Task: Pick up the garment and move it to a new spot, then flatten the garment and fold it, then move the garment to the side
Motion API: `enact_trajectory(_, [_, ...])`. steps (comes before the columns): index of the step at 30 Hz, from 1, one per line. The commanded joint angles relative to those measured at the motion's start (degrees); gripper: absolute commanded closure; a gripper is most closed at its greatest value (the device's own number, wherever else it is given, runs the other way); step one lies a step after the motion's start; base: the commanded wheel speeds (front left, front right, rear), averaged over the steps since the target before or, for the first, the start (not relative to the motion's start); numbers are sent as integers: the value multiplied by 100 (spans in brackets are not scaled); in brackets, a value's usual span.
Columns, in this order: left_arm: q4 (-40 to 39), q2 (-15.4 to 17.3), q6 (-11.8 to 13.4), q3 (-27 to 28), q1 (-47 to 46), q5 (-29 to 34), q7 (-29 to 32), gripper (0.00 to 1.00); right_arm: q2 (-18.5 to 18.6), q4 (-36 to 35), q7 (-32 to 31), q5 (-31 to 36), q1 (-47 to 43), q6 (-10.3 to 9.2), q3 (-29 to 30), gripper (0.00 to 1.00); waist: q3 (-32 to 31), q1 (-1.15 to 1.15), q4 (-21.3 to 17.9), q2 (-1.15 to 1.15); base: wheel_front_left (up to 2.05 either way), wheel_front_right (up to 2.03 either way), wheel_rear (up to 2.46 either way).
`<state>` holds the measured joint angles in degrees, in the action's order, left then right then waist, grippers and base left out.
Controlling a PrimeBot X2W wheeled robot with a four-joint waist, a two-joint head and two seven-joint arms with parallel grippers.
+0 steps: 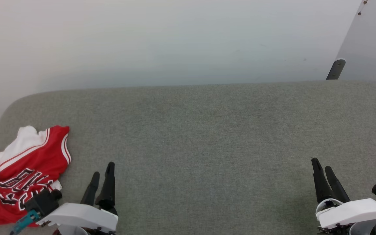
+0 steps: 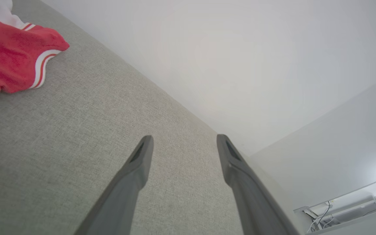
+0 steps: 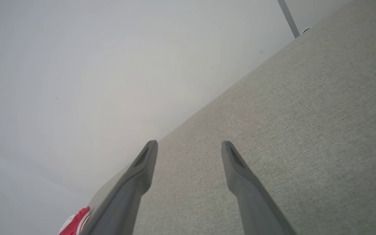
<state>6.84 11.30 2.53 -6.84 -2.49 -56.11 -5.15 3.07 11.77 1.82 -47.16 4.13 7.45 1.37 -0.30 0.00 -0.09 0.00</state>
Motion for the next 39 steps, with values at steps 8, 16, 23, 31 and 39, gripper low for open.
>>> enact_trajectory(8, [-181, 92, -49, 2, 9, 704, -166, 0, -13, -157, 85, 706, 137, 3, 15, 0, -14, 0, -5, 0, 0, 0, 0])
enact_trajectory(16, [-243, 96, -125, 43, 97, 1205, -296, 0, -18, -242, 165, 1245, 118, 4, 71, 0, -37, 0, -11, 0, 0, 0, 0])
enact_trajectory(23, [-308, 91, -194, 44, 172, 1623, -401, 0, -21, -343, 206, 1673, 70, 4, 108, 0, -58, 0, -11, 0, 0, 0, 0])
enact_trajectory(31, [-391, 79, -234, 20, 259, 2077, -514, 0, -22, -457, 247, 2114, -10, 4, 110, 0, -79, 0, -16, 0, 0, 0, 0])
enact_trajectory(39, [-473, 67, -267, 13, 315, 2516, -618, 0, -23, -544, 305, 2505, -46, 4, 101, 0, -84, 0, -6, 0, 0, 0, 0])
